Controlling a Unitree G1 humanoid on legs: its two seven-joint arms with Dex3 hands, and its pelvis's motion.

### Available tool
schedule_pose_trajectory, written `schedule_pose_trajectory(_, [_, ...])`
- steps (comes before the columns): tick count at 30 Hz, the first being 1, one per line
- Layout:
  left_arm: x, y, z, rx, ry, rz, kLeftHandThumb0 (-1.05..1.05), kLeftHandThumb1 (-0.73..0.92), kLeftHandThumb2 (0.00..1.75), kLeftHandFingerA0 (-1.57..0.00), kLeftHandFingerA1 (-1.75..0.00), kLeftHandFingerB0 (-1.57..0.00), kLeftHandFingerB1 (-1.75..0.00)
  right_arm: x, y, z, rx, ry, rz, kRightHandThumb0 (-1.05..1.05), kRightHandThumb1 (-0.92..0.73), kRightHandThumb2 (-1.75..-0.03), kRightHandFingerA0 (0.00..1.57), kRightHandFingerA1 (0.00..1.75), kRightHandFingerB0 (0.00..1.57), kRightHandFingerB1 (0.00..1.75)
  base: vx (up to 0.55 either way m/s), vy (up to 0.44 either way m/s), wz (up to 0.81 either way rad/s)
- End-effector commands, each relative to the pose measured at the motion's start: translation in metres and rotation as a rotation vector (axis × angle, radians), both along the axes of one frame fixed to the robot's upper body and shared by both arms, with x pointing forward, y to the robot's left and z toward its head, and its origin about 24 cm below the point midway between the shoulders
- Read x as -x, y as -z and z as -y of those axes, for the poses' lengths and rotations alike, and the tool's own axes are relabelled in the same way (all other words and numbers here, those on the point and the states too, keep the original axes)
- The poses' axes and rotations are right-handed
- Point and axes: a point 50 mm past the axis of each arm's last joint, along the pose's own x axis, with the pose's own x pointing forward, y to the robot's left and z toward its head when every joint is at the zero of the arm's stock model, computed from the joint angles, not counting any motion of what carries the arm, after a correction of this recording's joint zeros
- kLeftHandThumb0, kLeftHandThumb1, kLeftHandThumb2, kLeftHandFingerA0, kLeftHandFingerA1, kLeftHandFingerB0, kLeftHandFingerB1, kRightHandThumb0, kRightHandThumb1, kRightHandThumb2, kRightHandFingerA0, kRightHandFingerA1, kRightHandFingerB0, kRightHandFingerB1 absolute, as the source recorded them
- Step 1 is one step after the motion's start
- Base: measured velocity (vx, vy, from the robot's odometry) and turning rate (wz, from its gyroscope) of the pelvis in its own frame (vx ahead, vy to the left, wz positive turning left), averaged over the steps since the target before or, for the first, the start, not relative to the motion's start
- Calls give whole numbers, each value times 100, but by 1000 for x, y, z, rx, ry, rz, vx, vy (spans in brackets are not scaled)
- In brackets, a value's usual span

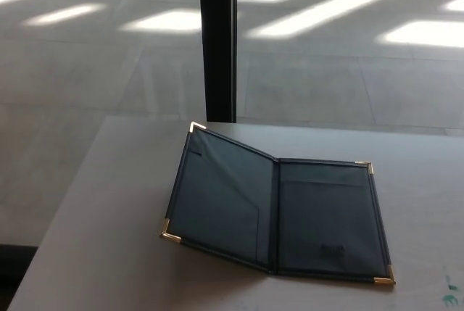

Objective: The robot uses its left hand to push the cover of the diary kept in the middle of the desk to close it

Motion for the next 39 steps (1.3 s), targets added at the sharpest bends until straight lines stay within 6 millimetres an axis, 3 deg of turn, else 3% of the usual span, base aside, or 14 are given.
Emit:
schedule_pose_trajectory(1, [-3,-47,-34,382,-386,442,-92,91,86,-34,-52,-23,-46,3,-42,41,-204,407,462,-85,-92,-73,44,66,44,50,0,0,0])
schedule_pose_trajectory(17, [-107,-181,-3,355,-130,795,-79,92,88,-25,-44,-19,-39,2,-48,44,-206,389,469,-85,-92,-74,44,68,42,50,0,0,0])
schedule_pose_trajectory(19, [-126,-207,22,369,-16,847,-36,53,116,-1,-50,-1,-51,2,-47,45,-204,405,466,-84,-92,-75,47,69,45,51,0,0,0])
schedule_pose_trajectory(20, [-132,-212,29,387,-15,849,-86,92,87,-24,-50,-14,-43,3,-48,45,-202,408,460,-84,-92,-75,48,68,46,52,0,0,0])
schedule_pose_trajectory(22, [-140,-218,43,409,-8,844,-88,92,85,-24,-50,-15,-43,4,-48,46,-201,400,458,-84,-92,-75,44,68,44,52,0,0,0])
schedule_pose_trajectory(24, [-149,-222,70,505,81,876,-37,52,116,0,-51,-1,-50,5,-47,45,-205,407,465,-85,-92,-74,45,69,47,53,0,0,0])
schedule_pose_trajectory(25, [-152,-224,81,533,106,876,-88,92,86,-15,-50,-12,-44,5,-47,45,-210,399,464,-90,-81,-88,44,68,41,53,0,0,0])
schedule_pose_trajectory(27, [-156,-222,92,553,133,873,-37,52,116,0,-51,-1,-50,5,-48,44,-203,398,462,-85,-92,-73,49,67,46,50,0,0,0])
schedule_pose_trajectory(31, [-167,-200,114,609,194,799,-75,89,124,-16,-53,-1,-44,2,-49,43,-203,408,462,-84,-92,-74,46,64,46,49,0,0,0])
schedule_pose_trajectory(33, [-170,-190,121,597,213,751,-35,58,118,0,-50,-1,-49,1,-49,42,-216,413,463,-85,-92,-73,46,66,46,52,0,0,0])
schedule_pose_trajectory(34, [-170,-184,124,593,208,725,-80,92,88,-20,-41,-16,-38,0,-49,42,-221,406,465,-90,-81,-88,45,67,43,53,0,0,0])
schedule_pose_trajectory(37, [-171,-173,127,570,236,685,-81,92,89,-20,-43,-15,-38,1,-48,43,-221,402,464,-84,-92,-75,46,66,45,50,0,0,0])
schedule_pose_trajectory(38, [-171,-169,128,552,251,671,-35,55,116,-1,-50,-1,-50,1,-48,42,-221,404,462,-85,-92,-75,48,68,46,52,0,0,0])
schedule_pose_trajectory(39, [-170,-163,127,544,254,651,-82,92,91,-20,-43,-16,-38,1,-48,42,-217,414,461,-84,-92,-75,49,67,47,50,0,0,0])
